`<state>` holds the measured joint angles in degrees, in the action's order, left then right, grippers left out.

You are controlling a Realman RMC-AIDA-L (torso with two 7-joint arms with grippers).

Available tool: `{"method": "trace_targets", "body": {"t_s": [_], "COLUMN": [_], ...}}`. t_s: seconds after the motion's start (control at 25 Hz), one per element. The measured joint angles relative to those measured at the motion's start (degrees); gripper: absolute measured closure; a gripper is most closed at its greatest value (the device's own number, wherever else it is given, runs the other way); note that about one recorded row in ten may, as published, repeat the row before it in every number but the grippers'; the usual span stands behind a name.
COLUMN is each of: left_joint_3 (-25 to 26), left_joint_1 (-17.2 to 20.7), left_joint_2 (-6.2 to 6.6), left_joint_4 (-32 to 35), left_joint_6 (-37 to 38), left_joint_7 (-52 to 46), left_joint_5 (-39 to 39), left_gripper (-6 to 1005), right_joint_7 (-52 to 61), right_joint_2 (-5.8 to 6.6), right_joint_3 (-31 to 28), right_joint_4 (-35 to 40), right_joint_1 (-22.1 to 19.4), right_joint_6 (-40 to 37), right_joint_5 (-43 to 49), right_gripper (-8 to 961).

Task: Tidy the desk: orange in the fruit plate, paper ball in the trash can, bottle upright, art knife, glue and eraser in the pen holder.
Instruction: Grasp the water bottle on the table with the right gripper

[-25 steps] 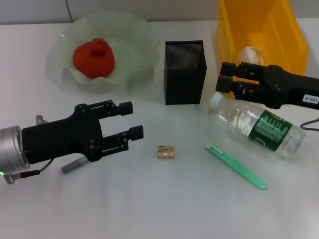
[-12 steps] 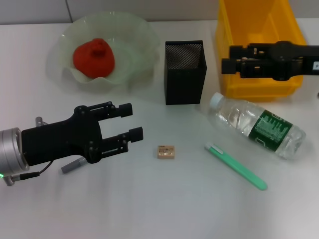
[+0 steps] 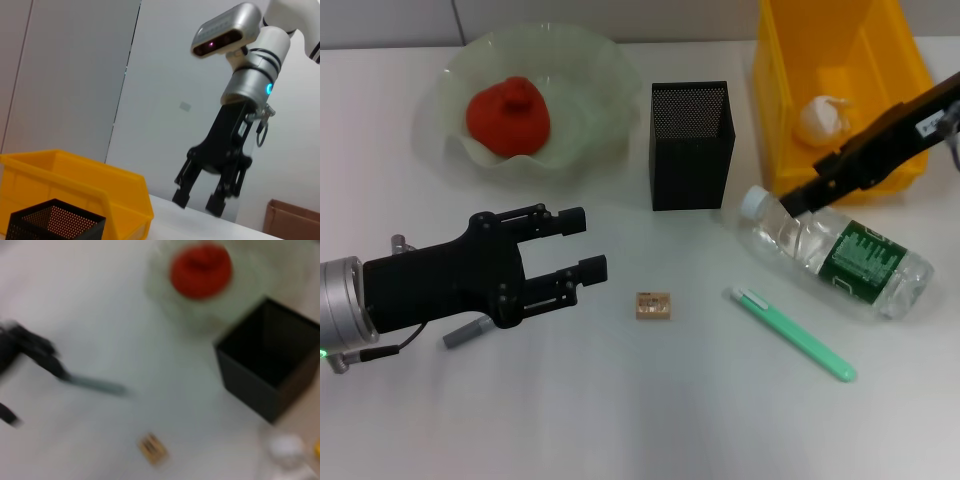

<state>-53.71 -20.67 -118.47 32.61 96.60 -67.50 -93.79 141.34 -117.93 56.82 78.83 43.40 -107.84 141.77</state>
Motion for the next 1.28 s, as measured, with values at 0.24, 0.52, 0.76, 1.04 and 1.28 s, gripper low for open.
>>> {"method": "trace_targets", "body": {"t_s": [0.24, 0.52, 0.76, 1.04, 1.28], "left_joint_3": [0.02, 0.02, 0.02, 0.02, -0.11], "left_joint_1": [0.11, -0.10, -0.17, -0.31, -0.43], "left_joint_2": [0.00, 0.00, 0.00, 0.00, -0.09], "left_joint_4": [0.00, -0.61, -0.61, -0.62, -0.62], "left_joint_6": [0.03, 0.04, 0.06, 0.06, -0.31], "left_joint_7": [0.00, 0.00, 0.00, 0.00, 0.00], "left_joint_5": [0.00, 0.01, 0.01, 0.01, 0.01], "left_gripper": [398, 399, 399, 400, 401], "right_joint_7": [1.98, 3.88, 4.50, 5.16, 5.17], "right_joint_2": [-1.15, -1.24, -1.36, -1.34, -1.34], "right_joint_3": [5.66, 10.82, 13.58, 15.66, 16.78], "right_joint_4": [-2.01, -5.05, -6.83, -9.15, -12.24], "right_joint_1": [2.76, 3.01, 2.64, 2.87, 3.10], "right_joint_6": [1.02, 4.32, 7.22, 9.58, 11.62], "right_joint_5": [10.75, 15.84, 16.69, 19.31, 19.45], "right_gripper": [201, 201, 201, 201, 200]}}
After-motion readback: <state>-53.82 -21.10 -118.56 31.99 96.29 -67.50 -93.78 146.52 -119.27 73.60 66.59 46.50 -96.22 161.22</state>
